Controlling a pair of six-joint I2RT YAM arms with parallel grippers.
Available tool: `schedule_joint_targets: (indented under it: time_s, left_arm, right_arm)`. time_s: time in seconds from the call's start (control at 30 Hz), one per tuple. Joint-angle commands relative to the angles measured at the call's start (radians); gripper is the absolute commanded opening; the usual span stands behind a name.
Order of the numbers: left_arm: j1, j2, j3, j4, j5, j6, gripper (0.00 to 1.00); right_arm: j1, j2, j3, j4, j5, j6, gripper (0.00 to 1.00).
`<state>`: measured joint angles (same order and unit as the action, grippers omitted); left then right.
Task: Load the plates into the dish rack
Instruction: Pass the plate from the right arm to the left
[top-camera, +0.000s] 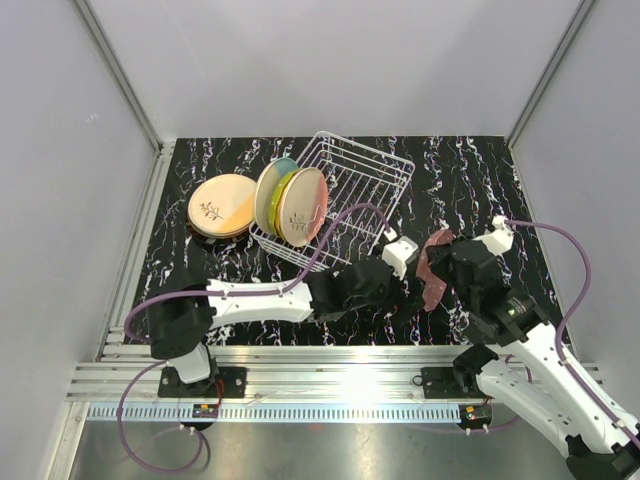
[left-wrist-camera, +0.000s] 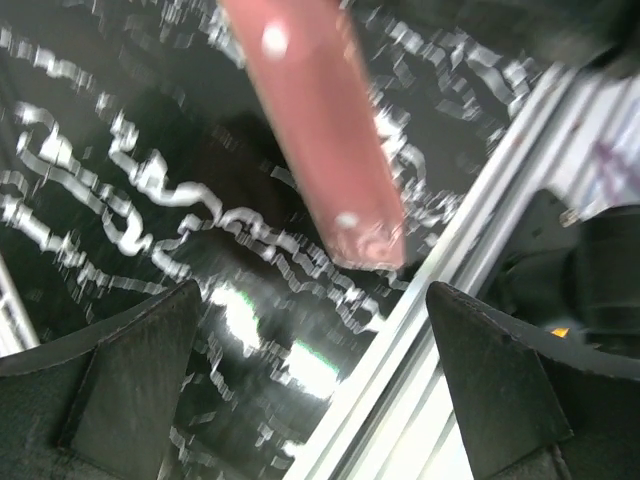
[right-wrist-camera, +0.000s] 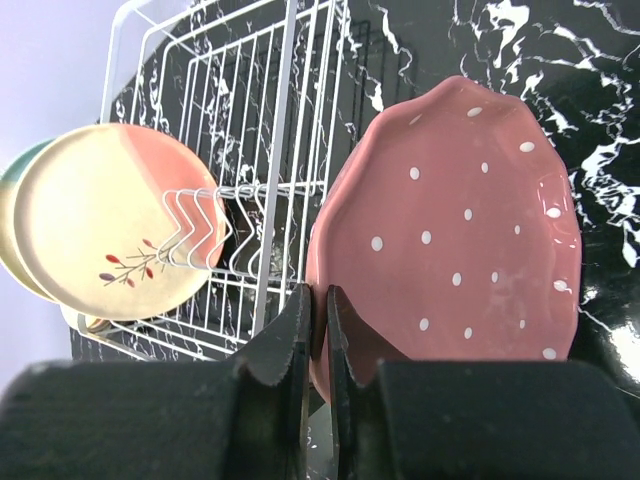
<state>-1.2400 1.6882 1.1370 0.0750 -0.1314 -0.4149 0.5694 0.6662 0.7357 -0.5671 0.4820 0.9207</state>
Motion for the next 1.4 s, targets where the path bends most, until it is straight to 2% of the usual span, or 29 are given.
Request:
schedule_joint_targets:
  time_s: [0.0,0.1,0.23,0.33,0.53,0.67,0.87,1.03,1.17,1.2,1.27,1.3,1.37]
  left_arm:
    - [-0.001,-0.021,-0.032,0.247,-0.024,0.028,0.99]
    - [-0.003,-0.019,-0.079,0.357,0.004,0.053,0.99]
    - [-0.004,0.036,-0.004,0.303,0.038,0.100,0.99]
    - [-0.007,0.068,0.041,0.247,-0.029,0.107,0.99]
    - [-0.009,0.062,0.018,0.286,-0.124,0.068,0.99]
    - [-0.016,0.085,0.073,0.203,-0.186,0.061,0.99]
    - [-0.044,0.080,0.092,0.180,-0.286,0.073,0.93]
    - [-0.064,0.073,0.104,0.171,-0.309,0.105,0.71]
    - [-0.072,0.068,0.107,0.151,-0.315,0.119,0.44]
    - [-0.073,0.065,0.106,0.146,-0.320,0.119,0.32]
    - [-0.076,0.061,0.102,0.137,-0.333,0.120,0.19]
    - [-0.076,0.061,0.102,0.134,-0.346,0.120,0.09]
    - [-0.078,0.057,0.106,0.114,-0.364,0.116,0.00]
  right_arm:
    - [-0.002,-0.056,0.079,0.092,0.087,0.024,0.00]
    - [-0.002,-0.065,0.086,0.081,0.081,0.023,0.00]
    - [0.000,-0.080,0.079,0.102,0.047,0.046,0.00]
    - [-0.002,-0.100,0.080,0.102,0.023,0.073,0.00]
    - [-0.002,-0.135,0.062,0.095,-0.020,0.156,0.00]
    - [-0.002,-0.139,0.056,0.098,-0.052,0.193,0.00]
    - [-0.002,-0.128,0.041,0.138,-0.114,0.254,0.00]
    - [-0.002,-0.143,0.042,0.125,-0.100,0.302,0.00]
    - [-0.002,-0.157,0.031,0.127,-0.103,0.316,0.00]
    - [-0.002,-0.158,0.031,0.122,-0.103,0.320,0.00]
    - [-0.002,-0.159,0.028,0.119,-0.102,0.326,0.00]
    - [0.000,-0.158,0.025,0.121,-0.105,0.334,0.00]
    - [-0.002,-0.158,0.016,0.131,-0.108,0.342,0.00]
